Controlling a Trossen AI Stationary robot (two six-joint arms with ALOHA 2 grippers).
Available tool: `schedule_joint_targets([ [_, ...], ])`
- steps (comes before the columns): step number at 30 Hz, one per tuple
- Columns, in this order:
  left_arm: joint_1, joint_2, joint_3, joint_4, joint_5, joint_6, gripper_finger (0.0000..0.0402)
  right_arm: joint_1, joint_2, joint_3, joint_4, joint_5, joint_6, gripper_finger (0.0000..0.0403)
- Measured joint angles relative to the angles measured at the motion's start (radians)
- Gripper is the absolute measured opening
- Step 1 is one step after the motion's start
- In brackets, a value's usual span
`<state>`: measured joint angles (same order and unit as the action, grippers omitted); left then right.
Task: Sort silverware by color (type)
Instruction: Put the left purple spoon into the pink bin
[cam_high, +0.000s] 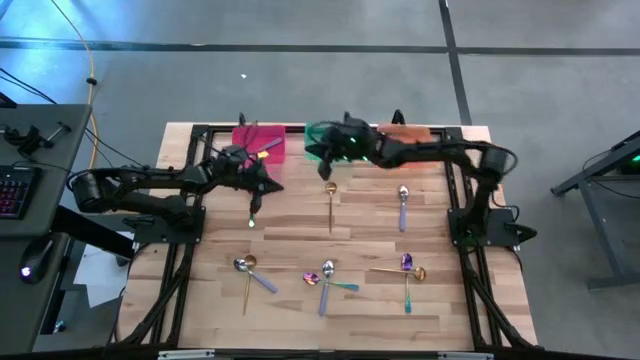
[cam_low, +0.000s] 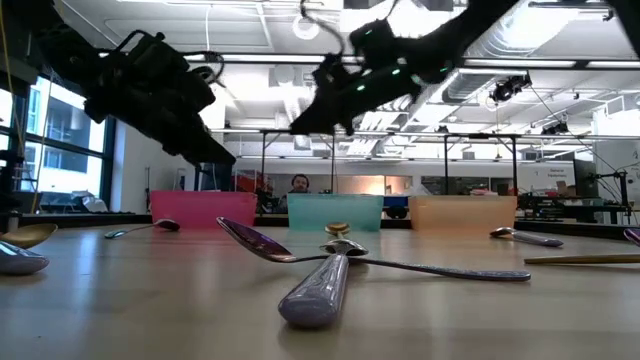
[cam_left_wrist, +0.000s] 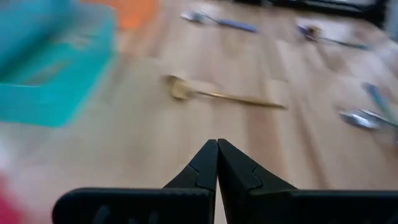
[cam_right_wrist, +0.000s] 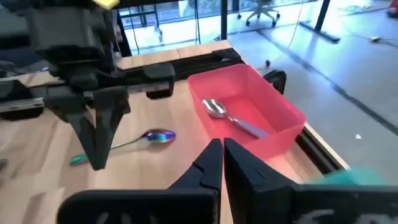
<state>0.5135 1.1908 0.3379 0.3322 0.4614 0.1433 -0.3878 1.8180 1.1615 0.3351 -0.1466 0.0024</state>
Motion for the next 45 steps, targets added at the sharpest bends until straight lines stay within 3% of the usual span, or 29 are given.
schedule_joint_targets([
  [3,-0.099,0.000,0.040,-0.130,-0.036,0.012,0.0000,0.041,-0.092,-0.126,0.031,0.066,-0.001,0.0000],
  [10,-0.392,0.000,0.142,-0.419,-0.277,-0.009,0.0001,0.130,-0.244,-0.353,0.129,0.161,0.016,0.0000],
  [16,-0.587,0.000,0.198,-0.583,-0.326,-0.137,0.0023,0.184,-0.313,-0.468,0.187,0.170,0.025,0.0000],
  [25,-0.843,0.000,0.234,-0.659,-0.409,-0.313,0.0080,0.219,-0.316,-0.485,0.172,0.170,0.017,0.0000],
  [33,-0.996,0.012,0.243,-0.656,-0.460,-0.454,0.0116,0.220,-0.316,-0.485,0.172,0.170,0.017,0.0000],
  [38,-1.064,0.101,0.252,-0.639,-0.479,-0.499,0.0119,0.220,-0.316,-0.484,0.172,0.170,0.017,0.0000],
  [45,-1.121,0.317,0.405,-0.811,-0.540,-0.443,0.0120,0.220,-0.316,-0.484,0.171,0.170,0.021,0.0000],
])
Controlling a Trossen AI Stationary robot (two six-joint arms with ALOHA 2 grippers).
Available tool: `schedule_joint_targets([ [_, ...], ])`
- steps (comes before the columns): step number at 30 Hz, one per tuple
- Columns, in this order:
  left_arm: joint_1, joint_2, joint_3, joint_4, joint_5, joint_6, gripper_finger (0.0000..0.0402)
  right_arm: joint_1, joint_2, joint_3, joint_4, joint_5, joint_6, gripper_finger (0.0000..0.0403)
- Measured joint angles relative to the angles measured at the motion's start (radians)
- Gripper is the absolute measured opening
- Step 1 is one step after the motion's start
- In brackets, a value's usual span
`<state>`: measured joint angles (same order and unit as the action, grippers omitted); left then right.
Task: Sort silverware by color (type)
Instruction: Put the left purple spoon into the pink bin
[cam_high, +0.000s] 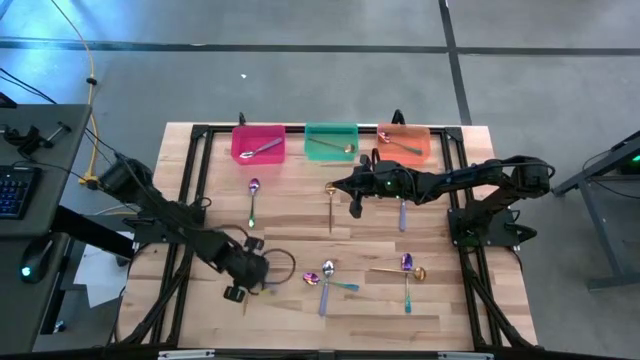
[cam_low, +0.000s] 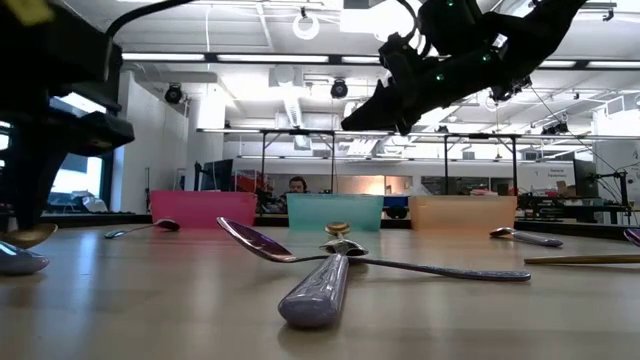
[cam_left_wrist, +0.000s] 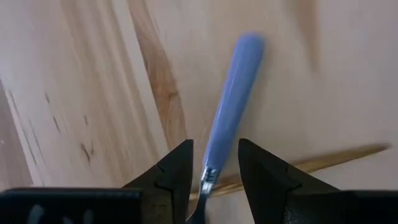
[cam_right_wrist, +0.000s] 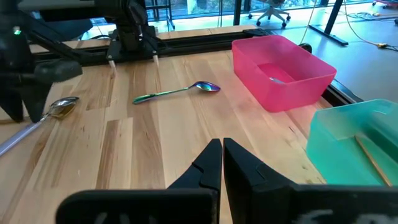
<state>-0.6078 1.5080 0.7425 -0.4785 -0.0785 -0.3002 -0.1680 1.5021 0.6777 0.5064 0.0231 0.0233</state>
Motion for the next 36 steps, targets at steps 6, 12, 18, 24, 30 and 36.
schedule_joint_targets([
  [6,-0.026,0.143,0.105,-0.121,-0.002,0.048,0.0119,0.001,0.000,0.000,0.000,0.000,0.003,0.0000],
  [12,-0.028,0.187,0.148,-0.177,0.000,0.065,0.0082,0.001,0.000,0.000,-0.001,0.000,0.003,0.0000],
  [18,-0.016,0.152,0.157,-0.192,-0.005,0.086,0.0030,0.001,0.000,0.000,-0.010,0.000,-0.002,0.0000],
  [24,0.054,0.036,0.159,-0.215,-0.030,0.083,0.0030,0.001,0.001,0.000,-0.010,0.000,-0.004,0.0000],
  [30,0.232,-0.134,0.160,-0.291,-0.098,0.131,0.0030,0.001,0.001,0.000,-0.013,0.000,-0.004,0.0000],
  [36,0.529,-0.257,0.160,-0.339,-0.220,0.269,0.0030,0.001,0.001,0.001,-0.014,0.000,-0.004,0.0000],
])
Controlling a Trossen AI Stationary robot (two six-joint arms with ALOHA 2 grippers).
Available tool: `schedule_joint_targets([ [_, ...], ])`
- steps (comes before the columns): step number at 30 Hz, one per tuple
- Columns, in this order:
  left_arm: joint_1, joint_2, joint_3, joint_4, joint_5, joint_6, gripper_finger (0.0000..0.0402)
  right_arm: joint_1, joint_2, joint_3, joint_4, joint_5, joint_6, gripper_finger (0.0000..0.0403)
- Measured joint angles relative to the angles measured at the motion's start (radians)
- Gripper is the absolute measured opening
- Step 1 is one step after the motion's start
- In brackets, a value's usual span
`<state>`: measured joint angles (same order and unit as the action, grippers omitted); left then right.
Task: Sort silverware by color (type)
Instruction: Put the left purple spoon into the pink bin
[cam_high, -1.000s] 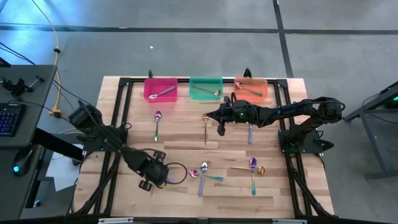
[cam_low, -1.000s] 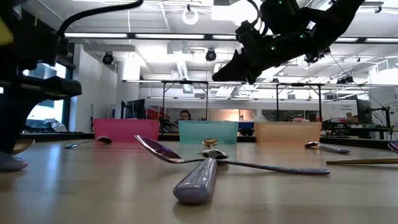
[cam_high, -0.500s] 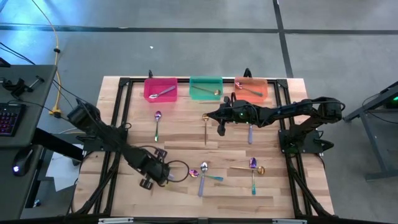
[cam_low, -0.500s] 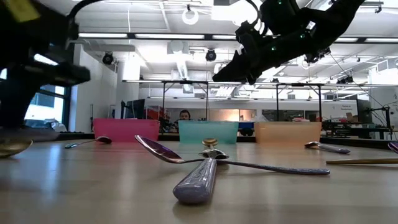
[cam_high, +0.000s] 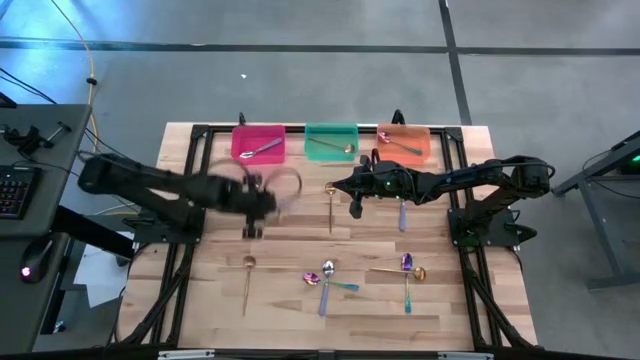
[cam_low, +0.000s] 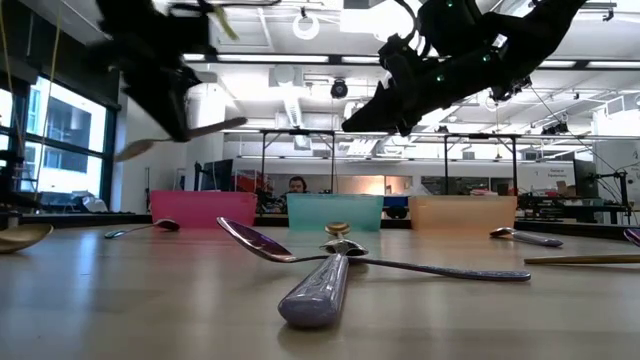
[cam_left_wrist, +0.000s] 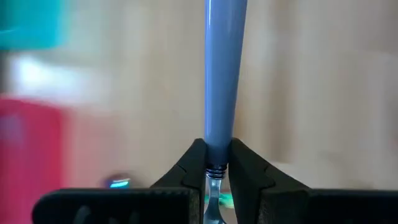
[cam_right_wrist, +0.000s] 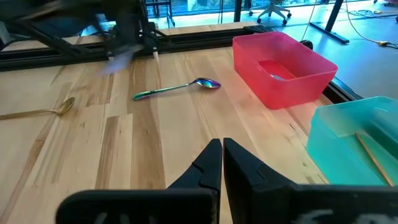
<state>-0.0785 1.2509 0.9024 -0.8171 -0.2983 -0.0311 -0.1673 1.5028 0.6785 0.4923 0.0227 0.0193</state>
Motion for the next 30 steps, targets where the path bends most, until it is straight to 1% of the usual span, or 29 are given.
schedule_joint_targets([
  [4,0.225,-0.025,0.000,0.045,-0.054,0.108,0.0030,0.000,0.000,0.000,-0.002,0.000,0.003,0.0000],
  [7,0.391,-0.017,0.000,0.117,-0.060,0.188,0.0030,0.000,0.000,0.000,-0.002,0.000,0.003,0.0000],
  [11,0.578,0.016,0.001,0.195,-0.021,0.289,0.0030,0.000,0.000,0.000,-0.002,0.000,0.000,0.0000],
  [15,0.720,0.062,0.001,0.255,0.047,0.359,0.0030,0.000,0.000,0.000,-0.002,0.000,0.000,0.0000],
  [18,0.798,0.113,0.001,0.296,0.090,0.403,0.0030,-0.003,0.000,0.000,-0.002,0.000,0.000,0.0000],
  [21,0.851,0.179,0.001,0.340,0.122,0.424,0.0030,-0.003,0.000,0.000,-0.002,0.011,0.000,0.0000],
  [25,0.890,0.263,0.001,0.381,0.140,0.427,0.0030,-0.003,0.000,0.000,-0.002,0.032,0.000,0.0000],
  [30,0.908,0.340,0.001,0.405,0.162,0.428,0.0030,-0.003,0.000,0.000,-0.002,0.034,0.000,0.0000],
])
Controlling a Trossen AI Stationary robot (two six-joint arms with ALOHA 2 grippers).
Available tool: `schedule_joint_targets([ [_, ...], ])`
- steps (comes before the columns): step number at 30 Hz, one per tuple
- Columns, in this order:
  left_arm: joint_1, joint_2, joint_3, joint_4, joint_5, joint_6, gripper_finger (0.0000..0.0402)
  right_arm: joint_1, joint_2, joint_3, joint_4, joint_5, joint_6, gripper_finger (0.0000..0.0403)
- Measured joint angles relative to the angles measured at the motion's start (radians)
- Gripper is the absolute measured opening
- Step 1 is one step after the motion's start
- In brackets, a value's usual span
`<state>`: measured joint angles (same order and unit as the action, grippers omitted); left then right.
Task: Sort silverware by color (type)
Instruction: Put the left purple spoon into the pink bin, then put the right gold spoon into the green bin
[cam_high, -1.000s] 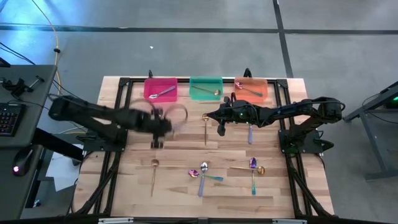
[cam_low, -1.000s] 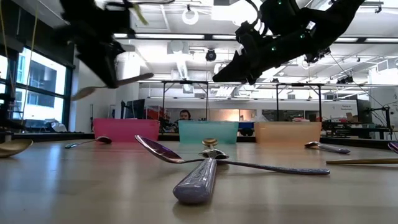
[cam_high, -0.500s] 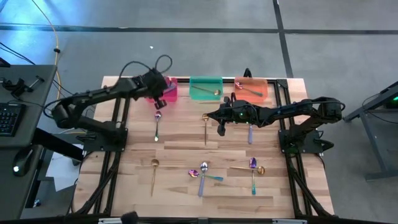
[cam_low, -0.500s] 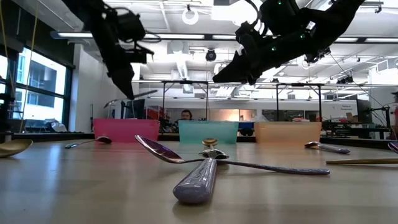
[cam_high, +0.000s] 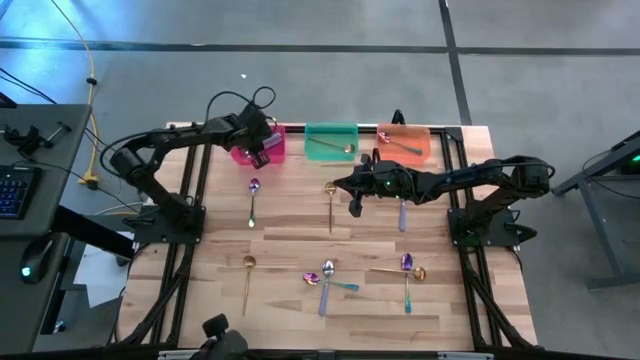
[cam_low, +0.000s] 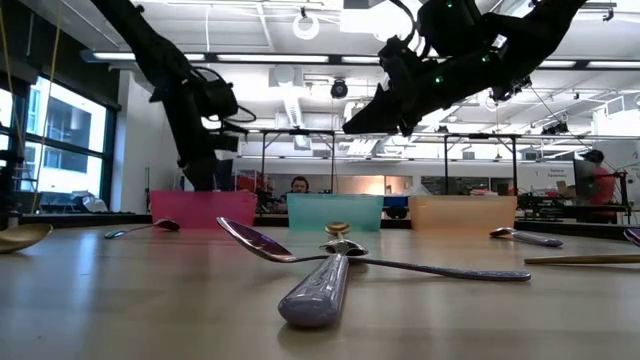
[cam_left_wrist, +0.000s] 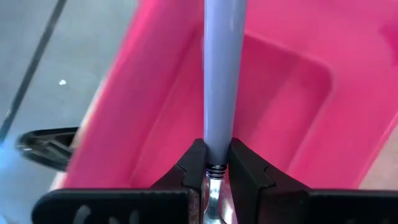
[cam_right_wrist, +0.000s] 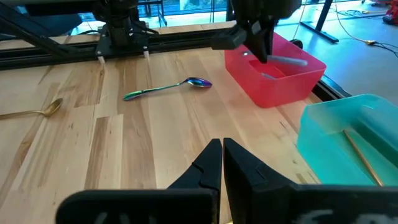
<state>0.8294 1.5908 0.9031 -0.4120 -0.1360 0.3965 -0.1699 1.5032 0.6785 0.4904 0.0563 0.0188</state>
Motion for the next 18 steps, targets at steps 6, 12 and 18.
schedule_joint_targets([
  [6,0.002,0.033,0.000,0.017,0.007,-0.017,0.0068,0.000,0.000,0.000,0.000,0.000,0.000,0.0000],
  [12,0.002,-0.019,0.000,0.024,0.003,-0.018,0.0120,0.000,0.000,0.000,0.000,0.000,0.002,0.0000],
  [18,0.002,-0.116,0.000,0.046,0.010,-0.048,0.0100,0.000,0.000,0.000,0.000,0.000,0.001,0.0000],
])
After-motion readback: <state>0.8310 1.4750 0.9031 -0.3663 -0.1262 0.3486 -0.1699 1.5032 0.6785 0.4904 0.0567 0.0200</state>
